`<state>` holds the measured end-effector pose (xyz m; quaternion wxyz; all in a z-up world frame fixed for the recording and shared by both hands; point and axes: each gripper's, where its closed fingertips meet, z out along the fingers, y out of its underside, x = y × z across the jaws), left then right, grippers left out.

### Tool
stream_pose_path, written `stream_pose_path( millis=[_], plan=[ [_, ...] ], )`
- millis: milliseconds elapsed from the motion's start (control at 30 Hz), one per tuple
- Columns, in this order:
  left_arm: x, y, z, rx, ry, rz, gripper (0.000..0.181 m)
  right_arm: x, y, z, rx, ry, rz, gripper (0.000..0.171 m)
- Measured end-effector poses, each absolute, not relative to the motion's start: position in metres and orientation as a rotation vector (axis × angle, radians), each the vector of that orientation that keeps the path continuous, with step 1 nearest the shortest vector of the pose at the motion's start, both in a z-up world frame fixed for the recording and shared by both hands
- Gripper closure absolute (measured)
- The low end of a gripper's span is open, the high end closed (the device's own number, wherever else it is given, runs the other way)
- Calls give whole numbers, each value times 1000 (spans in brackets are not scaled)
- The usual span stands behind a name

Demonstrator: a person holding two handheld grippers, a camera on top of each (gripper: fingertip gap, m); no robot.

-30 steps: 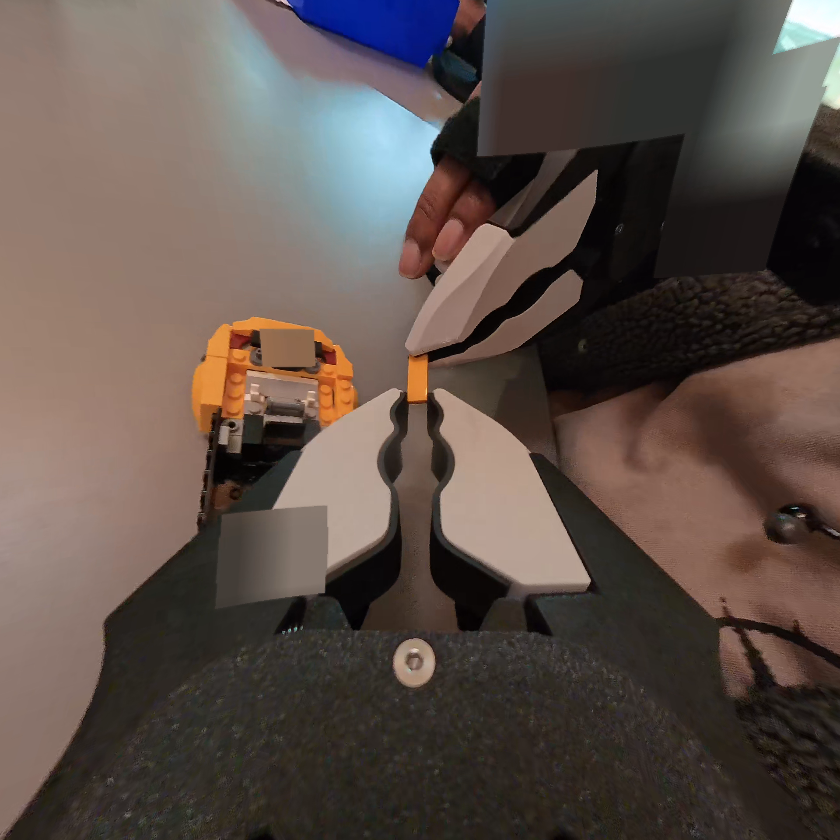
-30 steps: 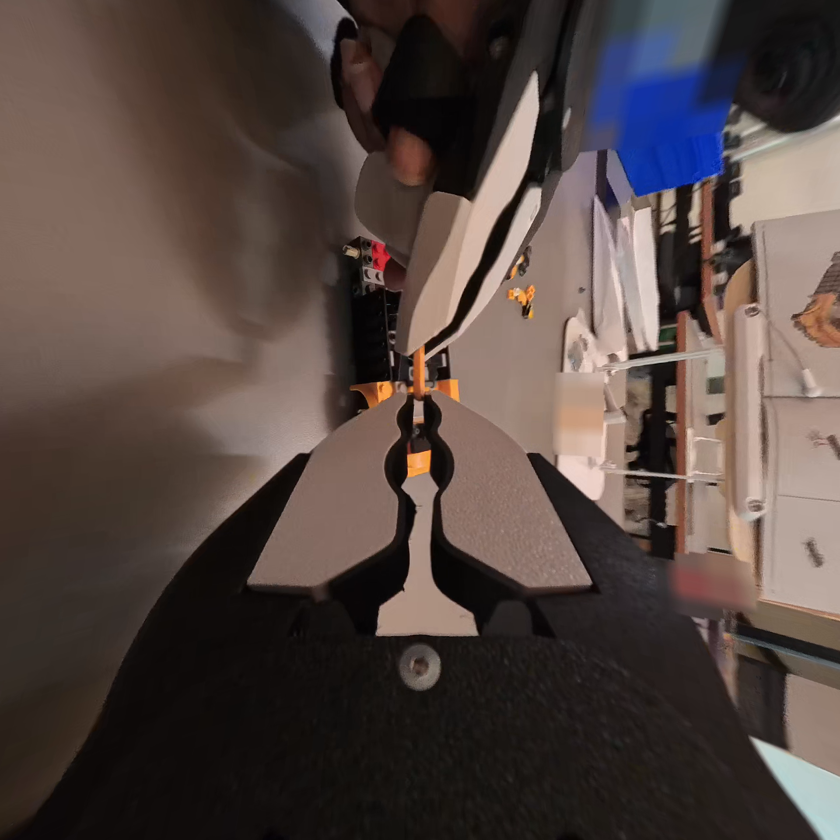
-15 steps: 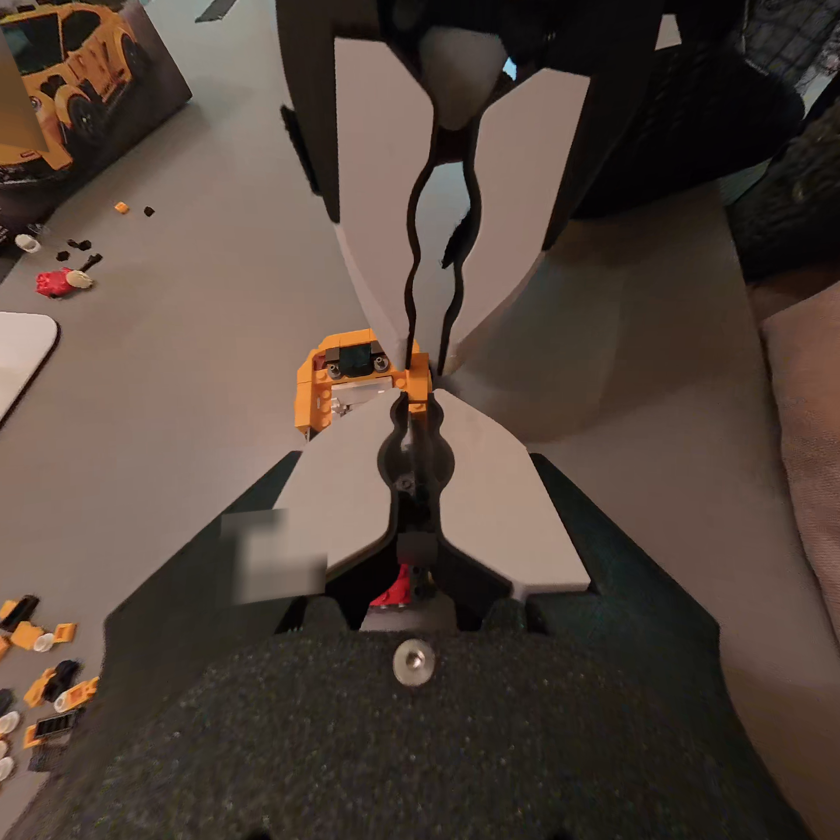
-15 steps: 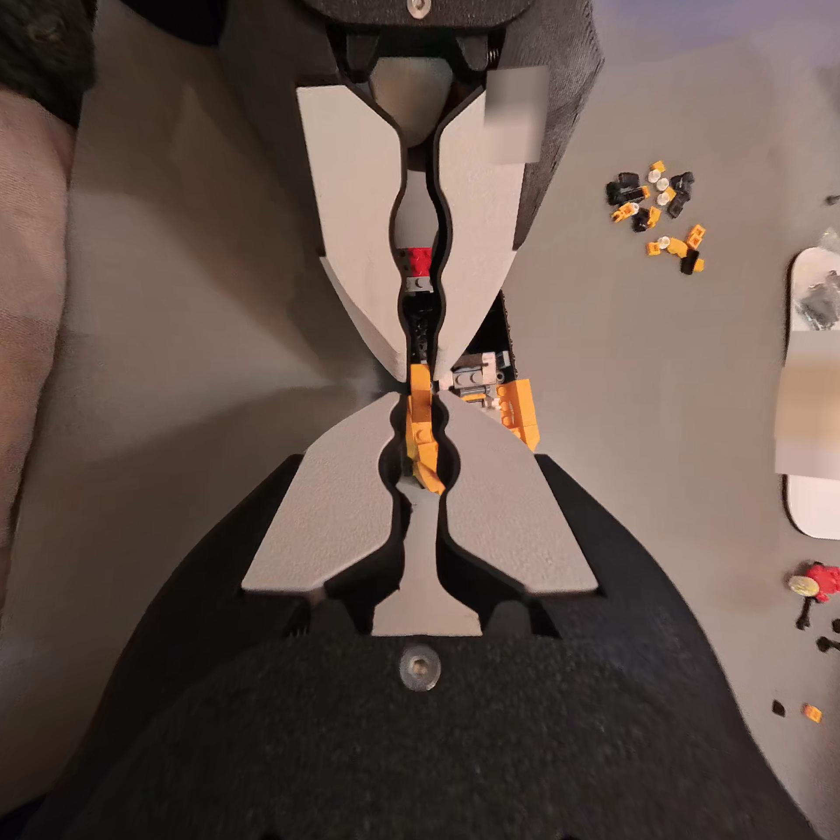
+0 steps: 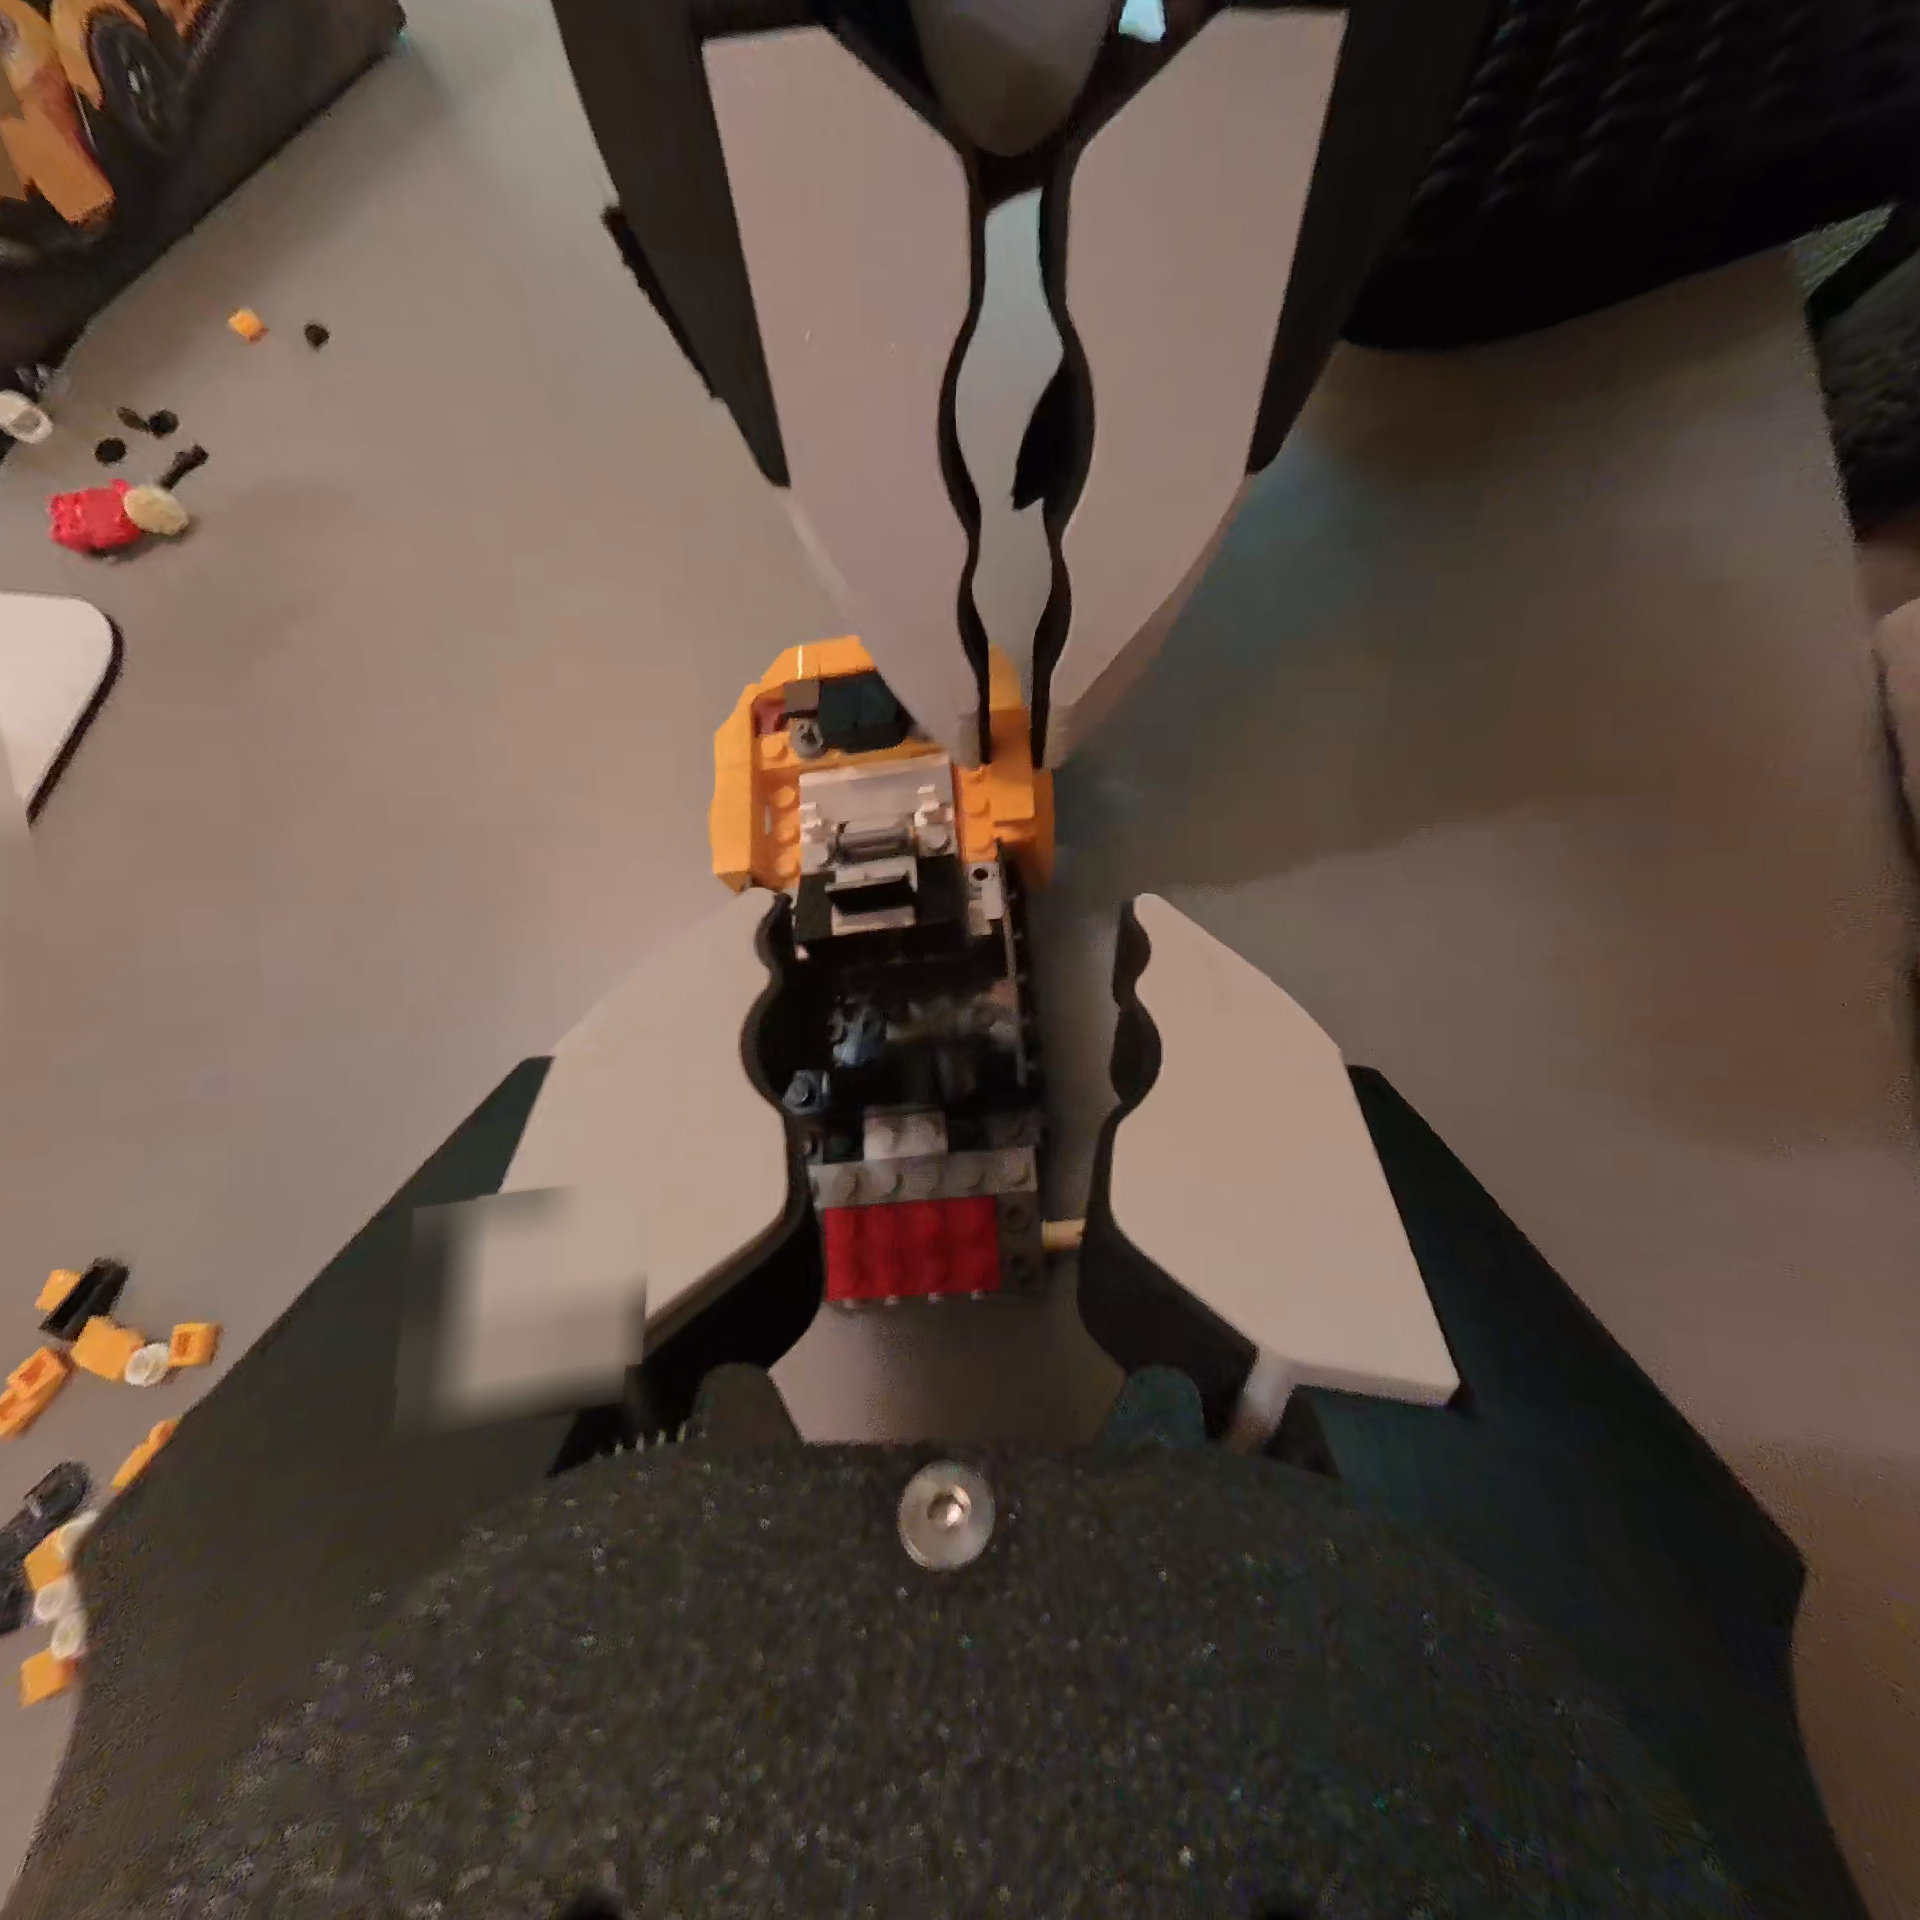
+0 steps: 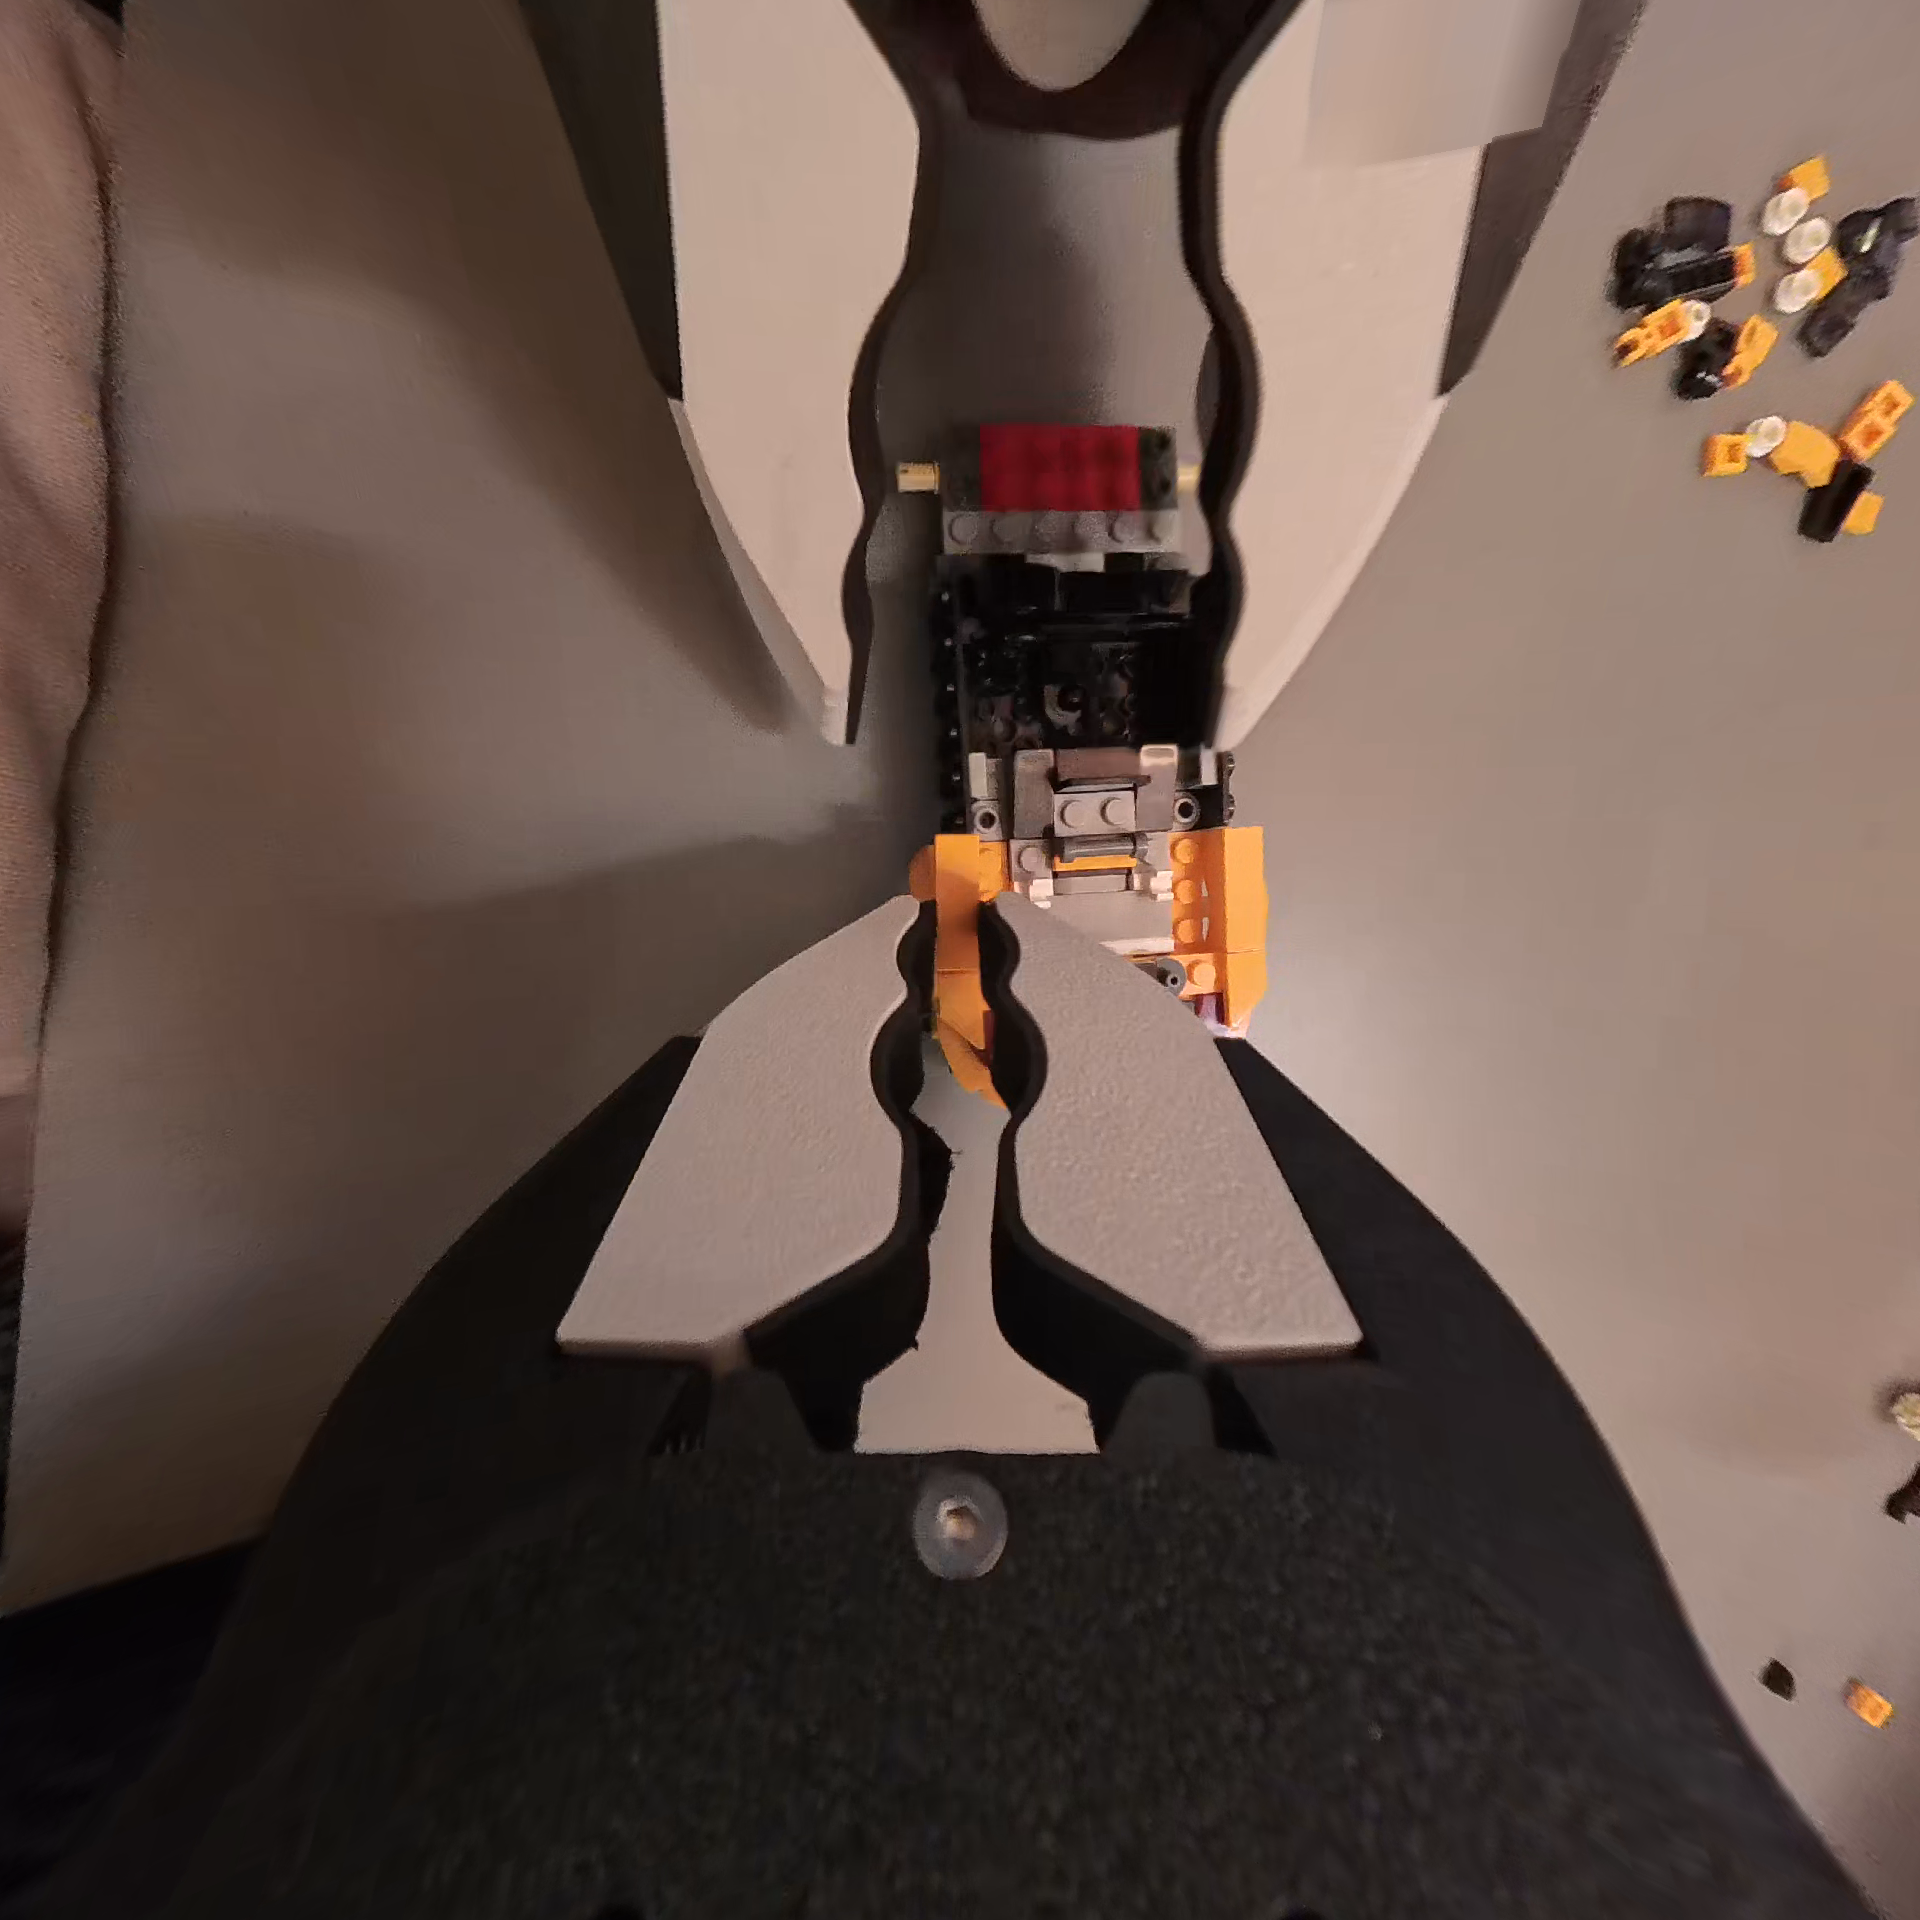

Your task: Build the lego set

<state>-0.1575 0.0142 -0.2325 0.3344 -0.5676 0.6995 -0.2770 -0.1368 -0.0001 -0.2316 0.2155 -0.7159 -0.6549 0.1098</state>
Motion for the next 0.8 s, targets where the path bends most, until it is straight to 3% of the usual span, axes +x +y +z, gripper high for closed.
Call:
stream_pose_path(
  millis=[100, 567, 800],
  plan=[
    [-161, 21, -239, -1507, 1824, -698, 114, -137, 0, -235, -2010, -1850, 308, 163],
    [-168, 31, -246, -1589, 1823, -660, 106, -136, 2, -236, -2062, -1881, 293, 163],
    [-167, 31, -253, -1621, 1820, -679, 114, -136, 2, -237, -2074, -1892, 290, 163]
  ],
)
